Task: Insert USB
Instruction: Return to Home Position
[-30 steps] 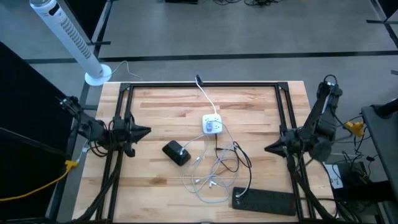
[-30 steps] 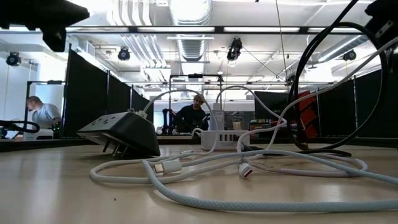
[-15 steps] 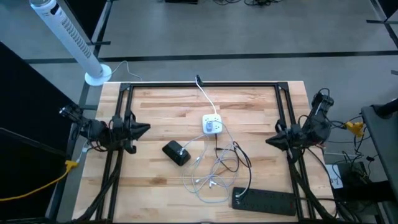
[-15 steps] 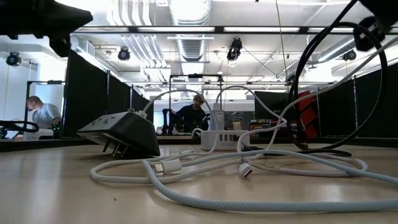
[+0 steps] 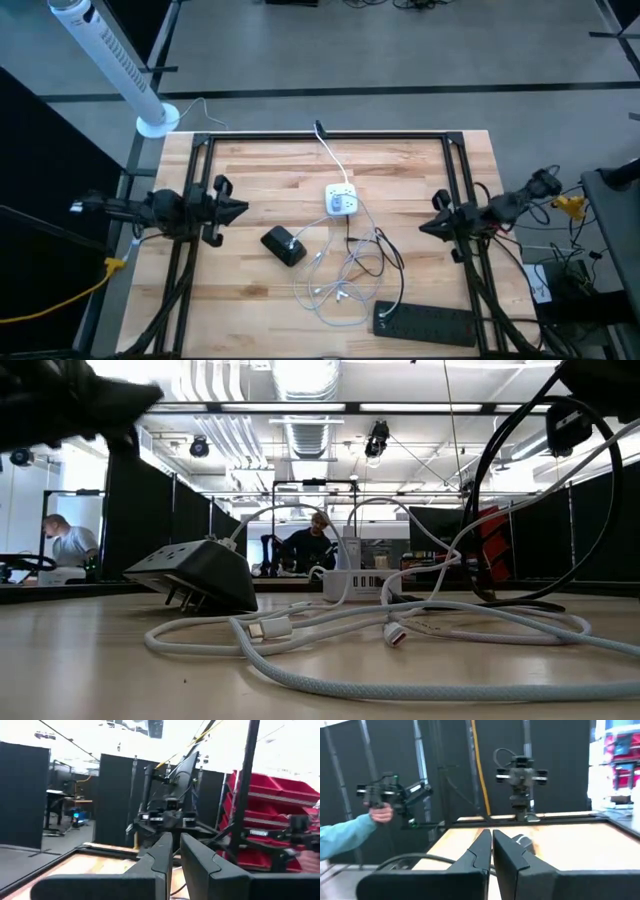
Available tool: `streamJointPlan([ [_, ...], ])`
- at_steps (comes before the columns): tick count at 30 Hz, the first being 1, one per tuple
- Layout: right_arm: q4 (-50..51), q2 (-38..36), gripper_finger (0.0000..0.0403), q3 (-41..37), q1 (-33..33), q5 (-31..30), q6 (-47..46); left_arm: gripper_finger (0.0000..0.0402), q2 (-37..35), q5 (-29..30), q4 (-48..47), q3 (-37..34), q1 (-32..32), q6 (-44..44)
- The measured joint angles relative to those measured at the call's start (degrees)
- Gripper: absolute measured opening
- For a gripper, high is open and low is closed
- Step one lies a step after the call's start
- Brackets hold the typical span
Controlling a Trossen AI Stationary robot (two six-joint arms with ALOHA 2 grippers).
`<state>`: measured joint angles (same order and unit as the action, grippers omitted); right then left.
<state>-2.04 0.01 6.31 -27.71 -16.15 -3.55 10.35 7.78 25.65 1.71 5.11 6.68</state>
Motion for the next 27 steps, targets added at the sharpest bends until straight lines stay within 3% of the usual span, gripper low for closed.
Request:
streamJointPlan([
  [7,0.47,0.01,0.0,-4.33,11.03,16.06,-5.88,0.0024,-0.15,1.41,-13.96,-1.27,-3.42,1.31],
  [13,1.12,1.08,0.0,-5.71,15.09,14.15,-5.92,0.0025,-0.07,1.55,-19.71,-1.27,-3.41,6.02],
  [22,1.2,1.77,0.0,-5.71,15.3,14.17,-5.58,0.0029,1.56,1.79,-23.32,-1.27,-3.4,7.82],
  [27,1.23,1.92,0.0,-5.69,15.28,14.13,-5.51,0.0028,2.34,4.29,-20.68,-1.27,-3.42,18.83],
])
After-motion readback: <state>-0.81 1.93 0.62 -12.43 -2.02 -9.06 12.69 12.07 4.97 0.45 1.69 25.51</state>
